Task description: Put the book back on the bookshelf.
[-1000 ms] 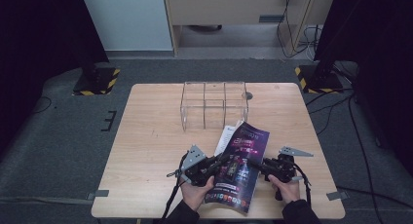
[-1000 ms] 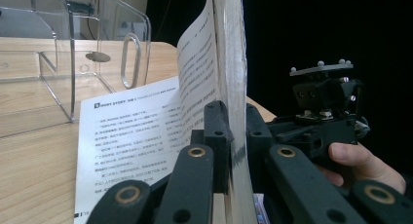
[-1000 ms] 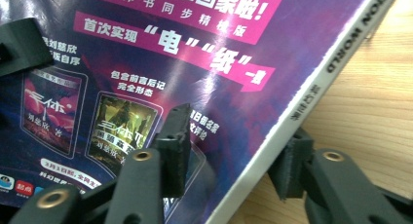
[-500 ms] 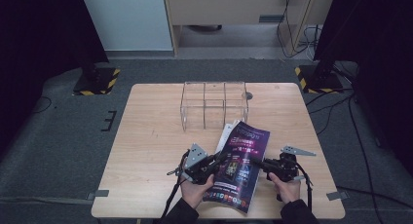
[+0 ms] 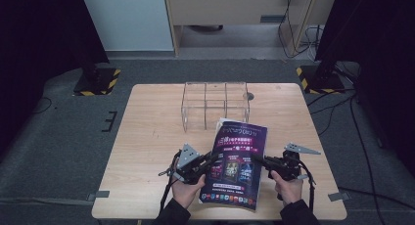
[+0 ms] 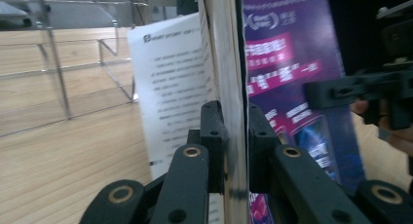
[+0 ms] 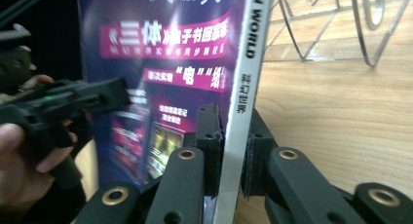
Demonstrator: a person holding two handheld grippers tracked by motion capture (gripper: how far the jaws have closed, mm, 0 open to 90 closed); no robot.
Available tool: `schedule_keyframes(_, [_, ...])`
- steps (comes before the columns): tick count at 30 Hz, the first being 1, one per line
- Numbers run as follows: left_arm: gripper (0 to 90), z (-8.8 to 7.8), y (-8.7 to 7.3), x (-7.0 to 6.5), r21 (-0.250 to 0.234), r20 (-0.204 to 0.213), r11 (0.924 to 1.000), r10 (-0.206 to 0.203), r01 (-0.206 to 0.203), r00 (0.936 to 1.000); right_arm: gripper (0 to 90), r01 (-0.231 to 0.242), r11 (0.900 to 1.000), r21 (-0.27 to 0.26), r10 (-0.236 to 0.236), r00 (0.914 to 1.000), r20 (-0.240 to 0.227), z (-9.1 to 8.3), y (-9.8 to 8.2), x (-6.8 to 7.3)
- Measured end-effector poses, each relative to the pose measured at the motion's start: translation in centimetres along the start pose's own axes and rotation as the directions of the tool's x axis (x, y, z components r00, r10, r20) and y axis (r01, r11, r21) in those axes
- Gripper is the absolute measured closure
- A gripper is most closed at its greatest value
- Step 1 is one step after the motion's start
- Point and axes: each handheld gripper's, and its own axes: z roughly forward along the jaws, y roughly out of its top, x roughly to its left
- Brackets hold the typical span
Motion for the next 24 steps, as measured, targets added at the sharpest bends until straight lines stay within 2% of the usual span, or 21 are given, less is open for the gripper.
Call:
schedule_keyframes(2, [80.7, -0.1, -0.3, 0.4, -0.007, 0.011, 0.9997, -0.021, 0.021, 0.9997, 82.6, -0.001, 1.0, -0.001, 0.001, 1.0, -0.009, -0.2, 0.3, 0.3])
schedule_keyframes(8, [76.2, -0.4, -0.4, 1.0, -0.003, -0.004, 0.9998, -0.017, 0.017, 0.9998, 82.8, 0.016, 1.0, -0.001, -0.016, 0.9994, -0.031, -0.1, 0.9, 0.9])
schedule_keyframes(12, [70.7, -0.7, -0.7, 1.7, 0.01, -0.02, 0.9996, -0.026, 0.026, 0.9995, 82.9, 0.043, 0.999, -0.004, -0.043, 0.9979, -0.048, -0.5, 1.4, 1.5])
schedule_keyframes(15, [68.5, -1.4, -1.1, 2.5, 0.018, -0.042, 0.9997, -0.019, 0.019, 0.9989, 82.9, 0.069, 0.998, -0.007, -0.07, 0.9958, -0.06, -0.6, 2.0, 2.0])
schedule_keyframes(16, [66.8, -1.7, -1.2, 2.9, 0.021, -0.062, 0.9997, -0.011, 0.012, 0.998, 82.9, 0.075, 0.997, -0.006, -0.075, 0.9952, -0.063, -0.7, 2.1, 2.2])
schedule_keyframes(17, [64.3, -1.7, -1.2, 2.9, 0.021, -0.062, 0.9997, -0.011, 0.012, 0.998, 82.9, 0.075, 0.997, -0.006, -0.075, 0.9952, -0.063, -0.7, 2.1, 2.2])
schedule_keyframes(20, [60.2, -2.9, -2.1, 4.4, 0.047, -0.126, 0.9988, -0.01, 0.016, 0.992, 82.9, 0.105, 0.994, -0.002, -0.105, 0.9938, -0.035, -0.6, 2.7, 2.8])
schedule_keyframes(22, [56.5, -3.6, -2.7, 5.5, 0.069, -0.174, 0.9972, -0.014, 0.027, 0.9847, 82.9, 0.094, 0.995, -0.014, -0.095, 0.9945, -0.044, -0.7, 2.9, 2.7])
schedule_keyframes(23, [54.7, -4.0, -3.1, 6.0, 0.077, -0.204, 0.9962, -0.023, 0.039, 0.9788, 82.9, 0.094, 0.995, -0.021, -0.095, 0.9943, -0.047, -0.8, 3.1, 2.8])
schedule_keyframes(24, [52.1, -4.0, -3.1, 6.0, 0.077, -0.204, 0.9962, -0.023, 0.039, 0.9788, 82.9, 0.094, 0.995, -0.021, -0.095, 0.9943, -0.047, -0.8, 3.1, 2.8])
